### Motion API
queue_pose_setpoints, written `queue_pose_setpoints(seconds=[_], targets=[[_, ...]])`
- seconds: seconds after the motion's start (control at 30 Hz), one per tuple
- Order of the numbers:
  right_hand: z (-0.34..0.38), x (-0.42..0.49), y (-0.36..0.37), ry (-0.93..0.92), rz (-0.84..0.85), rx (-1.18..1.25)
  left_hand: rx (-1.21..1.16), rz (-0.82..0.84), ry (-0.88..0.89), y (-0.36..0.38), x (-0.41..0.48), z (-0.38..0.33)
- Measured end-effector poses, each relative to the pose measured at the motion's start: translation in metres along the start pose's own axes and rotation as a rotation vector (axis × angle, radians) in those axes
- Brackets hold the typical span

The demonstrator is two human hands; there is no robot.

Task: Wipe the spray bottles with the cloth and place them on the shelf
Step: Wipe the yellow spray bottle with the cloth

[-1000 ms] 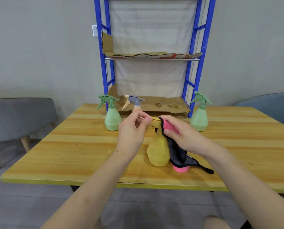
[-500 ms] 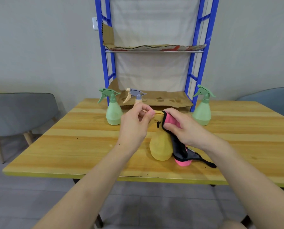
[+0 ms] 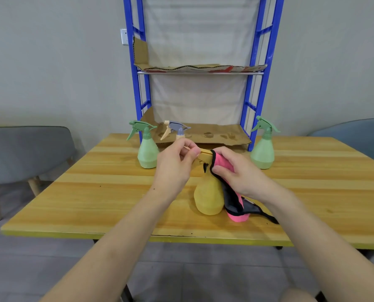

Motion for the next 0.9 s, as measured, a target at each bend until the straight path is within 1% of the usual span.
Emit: queue_pose_setpoints(seconds=[0.13,0.33,0.4,0.47,0.53,0.6,0.67,0.8,0.9], targets=[[-0.006,0.000,-0.003,0.005,0.028,0.054,0.071,0.020,0.016,-0.001,0.010,0.002],[0.001,0.001,0.002,0.038,-0.144,0.156,0.061,-0.005,0.025,0.002,0.007,0.003],[0.002,0.000,0.001,0.011,-0.120,0.143,0.059,0.013,0.025,0.002,0.009,0.003],[-0.001,-0.001,0.000,-0.017,-0.057,0.119,0.074,0.033,0.032,0.002,0.012,0.003],[-0.004,-0.002,-0.002,-0.020,-0.010,0.116,0.077,0.044,0.029,0.002,0.014,0.004],[-0.005,-0.003,-0.002,-0.014,-0.001,0.121,0.067,0.045,0.024,0.002,0.014,0.006],[-0.004,-0.001,0.000,0.003,-0.029,0.136,0.049,0.040,0.024,0.003,0.014,0.007],[0.003,0.002,0.002,0.014,-0.179,0.152,0.020,0.039,0.022,0.004,0.012,0.009],[0.006,0.000,0.001,-0.039,-0.177,0.127,0.009,0.061,0.022,0.003,0.014,0.011]])
Point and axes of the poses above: each hand's wrist, its own x-axis towards the middle knuckle, its own y-axis out of the palm, z = x × y, the point moved 6 cm from there along x, towards the middle knuckle, and after that the axes turned 1 degree about y, right-handed, at the moved point
